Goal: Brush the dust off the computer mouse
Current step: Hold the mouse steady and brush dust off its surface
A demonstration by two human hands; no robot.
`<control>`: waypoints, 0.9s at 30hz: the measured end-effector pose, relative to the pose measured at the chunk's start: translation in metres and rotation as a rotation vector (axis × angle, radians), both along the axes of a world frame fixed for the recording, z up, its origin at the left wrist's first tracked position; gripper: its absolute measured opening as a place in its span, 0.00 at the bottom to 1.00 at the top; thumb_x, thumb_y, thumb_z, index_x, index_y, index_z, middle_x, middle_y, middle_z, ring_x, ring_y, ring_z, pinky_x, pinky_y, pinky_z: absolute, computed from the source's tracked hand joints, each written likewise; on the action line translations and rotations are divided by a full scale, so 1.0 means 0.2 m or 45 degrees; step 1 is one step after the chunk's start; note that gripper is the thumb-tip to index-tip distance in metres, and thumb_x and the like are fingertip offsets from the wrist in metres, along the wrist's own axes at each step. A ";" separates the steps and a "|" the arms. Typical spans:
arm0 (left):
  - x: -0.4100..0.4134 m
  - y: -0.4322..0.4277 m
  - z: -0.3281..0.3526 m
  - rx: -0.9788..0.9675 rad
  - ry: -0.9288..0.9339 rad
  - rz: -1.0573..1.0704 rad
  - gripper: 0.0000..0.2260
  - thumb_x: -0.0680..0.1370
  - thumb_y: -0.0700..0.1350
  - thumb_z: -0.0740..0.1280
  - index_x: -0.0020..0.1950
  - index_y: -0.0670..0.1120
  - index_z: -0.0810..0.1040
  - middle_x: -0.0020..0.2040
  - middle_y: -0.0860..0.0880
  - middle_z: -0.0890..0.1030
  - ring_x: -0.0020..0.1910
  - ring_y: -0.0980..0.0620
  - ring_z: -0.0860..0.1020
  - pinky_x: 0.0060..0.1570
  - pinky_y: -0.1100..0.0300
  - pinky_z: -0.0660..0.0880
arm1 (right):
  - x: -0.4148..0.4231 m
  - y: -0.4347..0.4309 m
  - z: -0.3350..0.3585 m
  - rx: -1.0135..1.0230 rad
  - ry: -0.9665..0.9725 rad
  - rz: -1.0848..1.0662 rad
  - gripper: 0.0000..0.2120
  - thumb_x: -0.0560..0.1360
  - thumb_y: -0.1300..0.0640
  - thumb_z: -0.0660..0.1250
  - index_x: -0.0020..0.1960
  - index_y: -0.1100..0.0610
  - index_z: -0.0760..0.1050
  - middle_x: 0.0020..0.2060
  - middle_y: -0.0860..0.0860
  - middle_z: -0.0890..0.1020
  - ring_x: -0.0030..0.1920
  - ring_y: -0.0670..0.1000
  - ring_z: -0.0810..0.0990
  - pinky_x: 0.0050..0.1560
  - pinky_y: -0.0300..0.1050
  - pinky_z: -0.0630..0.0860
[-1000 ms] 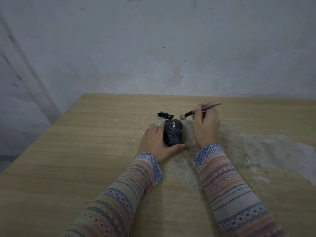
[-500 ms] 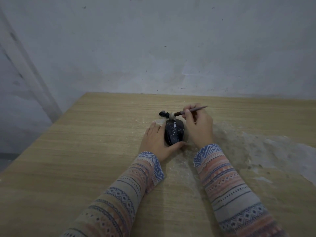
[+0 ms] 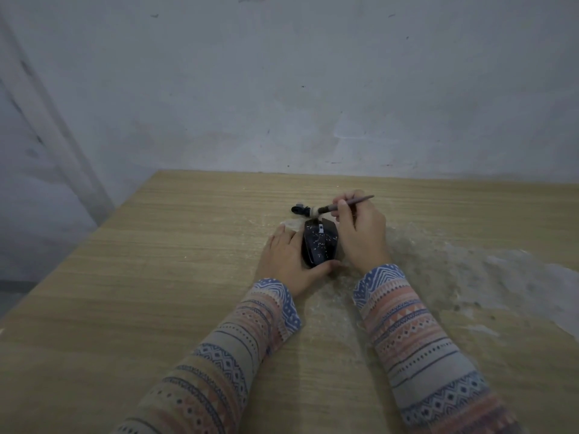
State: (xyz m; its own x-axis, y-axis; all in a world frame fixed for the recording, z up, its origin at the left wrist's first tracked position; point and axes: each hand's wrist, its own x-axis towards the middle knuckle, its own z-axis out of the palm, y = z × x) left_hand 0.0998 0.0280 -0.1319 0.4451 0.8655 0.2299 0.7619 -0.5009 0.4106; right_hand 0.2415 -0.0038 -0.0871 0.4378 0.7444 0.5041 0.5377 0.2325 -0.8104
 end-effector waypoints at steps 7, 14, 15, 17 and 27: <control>0.00 0.00 0.01 0.030 -0.002 -0.013 0.45 0.65 0.77 0.56 0.73 0.49 0.65 0.69 0.46 0.71 0.71 0.46 0.63 0.70 0.50 0.61 | 0.00 -0.01 0.03 0.125 0.029 -0.022 0.12 0.83 0.52 0.53 0.43 0.47 0.72 0.38 0.47 0.81 0.37 0.40 0.81 0.39 0.35 0.78; 0.00 -0.01 0.02 0.029 0.000 -0.023 0.45 0.65 0.77 0.56 0.74 0.49 0.64 0.68 0.47 0.71 0.71 0.46 0.64 0.69 0.50 0.62 | -0.01 -0.02 0.02 0.145 0.032 -0.048 0.14 0.82 0.48 0.52 0.45 0.51 0.72 0.36 0.49 0.81 0.34 0.44 0.80 0.35 0.37 0.77; 0.00 -0.01 0.02 0.026 0.001 -0.021 0.45 0.65 0.77 0.56 0.74 0.49 0.64 0.68 0.47 0.71 0.71 0.46 0.64 0.70 0.50 0.62 | -0.01 -0.01 0.03 0.174 0.041 -0.058 0.14 0.82 0.48 0.52 0.45 0.52 0.72 0.36 0.49 0.81 0.34 0.43 0.79 0.34 0.35 0.77; 0.00 -0.01 0.02 0.017 -0.004 -0.020 0.46 0.65 0.77 0.56 0.74 0.48 0.64 0.69 0.46 0.70 0.72 0.45 0.62 0.71 0.49 0.60 | 0.00 -0.01 0.03 0.151 0.006 -0.063 0.13 0.82 0.49 0.53 0.47 0.53 0.73 0.38 0.49 0.81 0.36 0.42 0.80 0.37 0.37 0.78; 0.00 -0.01 0.02 0.004 -0.001 -0.019 0.46 0.65 0.77 0.56 0.74 0.49 0.64 0.71 0.46 0.69 0.74 0.46 0.61 0.72 0.49 0.59 | -0.01 -0.01 0.03 0.109 -0.070 -0.089 0.14 0.82 0.51 0.55 0.48 0.57 0.75 0.39 0.52 0.82 0.39 0.48 0.81 0.43 0.49 0.81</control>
State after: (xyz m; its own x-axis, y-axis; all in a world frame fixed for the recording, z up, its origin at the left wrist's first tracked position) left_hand 0.0997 0.0254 -0.1278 0.4581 0.8578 0.2332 0.7539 -0.5139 0.4093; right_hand 0.2398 -0.0063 -0.0807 0.4572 0.6665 0.5889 0.5980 0.2597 -0.7582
